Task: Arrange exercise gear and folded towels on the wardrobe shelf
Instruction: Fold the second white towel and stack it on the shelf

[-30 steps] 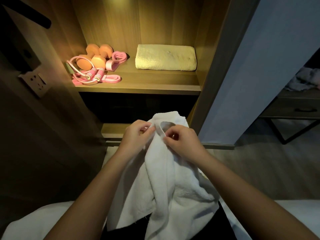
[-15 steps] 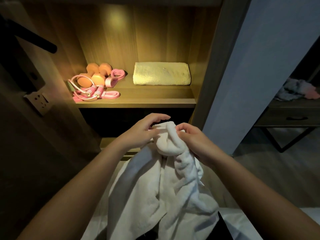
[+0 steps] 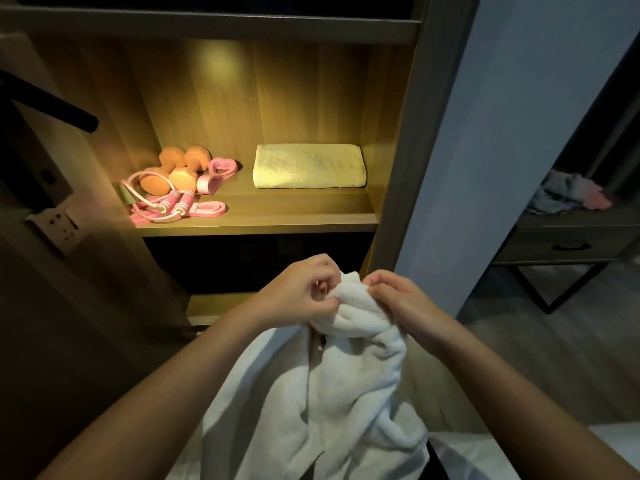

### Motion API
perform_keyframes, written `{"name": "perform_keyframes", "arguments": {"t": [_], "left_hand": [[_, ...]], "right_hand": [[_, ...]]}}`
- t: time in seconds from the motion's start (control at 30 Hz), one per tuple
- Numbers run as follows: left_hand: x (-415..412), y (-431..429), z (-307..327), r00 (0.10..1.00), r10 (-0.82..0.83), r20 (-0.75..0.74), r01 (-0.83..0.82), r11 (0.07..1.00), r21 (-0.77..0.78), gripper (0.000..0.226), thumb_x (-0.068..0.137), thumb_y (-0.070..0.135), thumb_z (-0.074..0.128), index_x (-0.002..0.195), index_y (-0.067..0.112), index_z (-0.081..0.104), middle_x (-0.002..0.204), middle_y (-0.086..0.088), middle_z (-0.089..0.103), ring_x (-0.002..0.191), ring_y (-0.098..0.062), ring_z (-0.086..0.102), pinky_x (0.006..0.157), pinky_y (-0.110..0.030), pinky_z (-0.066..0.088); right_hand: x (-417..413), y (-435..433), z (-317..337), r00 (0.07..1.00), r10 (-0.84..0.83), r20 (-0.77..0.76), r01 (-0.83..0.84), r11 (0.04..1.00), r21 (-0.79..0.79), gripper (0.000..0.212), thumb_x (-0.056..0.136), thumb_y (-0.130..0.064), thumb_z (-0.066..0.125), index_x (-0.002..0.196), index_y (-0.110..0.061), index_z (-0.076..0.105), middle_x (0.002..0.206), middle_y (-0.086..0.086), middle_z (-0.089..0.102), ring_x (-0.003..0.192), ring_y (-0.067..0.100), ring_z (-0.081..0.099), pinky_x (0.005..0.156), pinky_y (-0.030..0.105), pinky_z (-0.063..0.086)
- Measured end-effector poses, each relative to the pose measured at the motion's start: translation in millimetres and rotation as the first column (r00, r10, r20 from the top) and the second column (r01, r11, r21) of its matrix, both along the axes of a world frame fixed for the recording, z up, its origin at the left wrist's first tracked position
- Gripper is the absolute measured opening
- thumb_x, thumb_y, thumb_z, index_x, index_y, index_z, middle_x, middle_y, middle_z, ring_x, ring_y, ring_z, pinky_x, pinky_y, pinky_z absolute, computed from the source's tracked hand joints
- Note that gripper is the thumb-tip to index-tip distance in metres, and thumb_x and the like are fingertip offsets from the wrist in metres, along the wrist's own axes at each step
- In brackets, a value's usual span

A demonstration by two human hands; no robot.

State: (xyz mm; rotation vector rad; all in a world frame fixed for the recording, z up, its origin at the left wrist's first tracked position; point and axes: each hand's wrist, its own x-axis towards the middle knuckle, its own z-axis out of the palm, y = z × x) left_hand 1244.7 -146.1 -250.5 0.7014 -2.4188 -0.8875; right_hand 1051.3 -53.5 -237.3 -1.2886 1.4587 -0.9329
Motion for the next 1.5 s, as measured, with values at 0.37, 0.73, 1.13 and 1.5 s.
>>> {"name": "perform_keyframes", "arguments": {"t": [0.37, 0.73, 1.13, 1.5], "left_hand": [[2, -29, -3, 0.854, 0.054, 0.517, 0.056, 0.979, -0.195, 0.062, 0.093, 0.036, 0.057, 0.145, 0.045, 0.024, 0.083, 0.013, 0.056, 0.075, -0.006, 0.052, 0.063, -0.024, 0.04], [18, -39, -22, 0.851, 0.167, 0.498, 0.212, 0.758, -0.617, 0.015, 0.083, 0.041, 0.068, 0.09, 0.028, 0.064, 0.101, 0.008, 0.051, 0.088, -0.009, 0.046, 0.069, -0.022, 0.043], [44, -10, 27, 1.0, 0.019, 0.008, -0.018, 0.999, -0.04, 0.032, 0.071, 0.006, 0.07, 0.059, 0.012, 0.041, 0.079, -0.009, 0.05, 0.068, -0.024, 0.048, 0.058, -0.031, 0.038], [75, -31, 78, 0.913, 0.046, 0.406, -0.061, 0.998, 0.024, 0.009, 0.09, 0.036, 0.062, 0.093, 0.027, 0.061, 0.081, 0.011, 0.058, 0.073, -0.003, 0.052, 0.065, -0.019, 0.04]], "right_hand": [[11, -4, -1, 0.963, 0.207, -0.172, -0.22, 0.974, -0.061, 0.02, 0.091, -0.019, 0.063, 0.096, -0.031, 0.077, 0.091, -0.004, 0.073, 0.086, 0.017, 0.067, 0.076, 0.034, 0.056], [-5, -3, -12, 0.927, 0.353, -0.126, -0.36, 0.932, -0.042, 0.032, 0.094, -0.011, 0.058, 0.097, -0.037, 0.076, 0.101, -0.007, 0.073, 0.095, 0.017, 0.067, 0.081, 0.027, 0.055], [-18, -28, -8, 0.98, 0.049, -0.192, -0.068, 0.993, -0.094, 0.015, 0.096, -0.016, 0.055, 0.088, -0.012, 0.067, 0.079, -0.001, 0.065, 0.074, 0.011, 0.06, 0.069, 0.03, 0.046], [-8, -44, 33, 0.954, 0.015, -0.298, -0.074, 0.98, -0.186, 0.021, 0.096, -0.019, 0.055, 0.085, -0.026, 0.071, 0.076, -0.01, 0.067, 0.074, 0.009, 0.061, 0.069, 0.03, 0.047]]}}
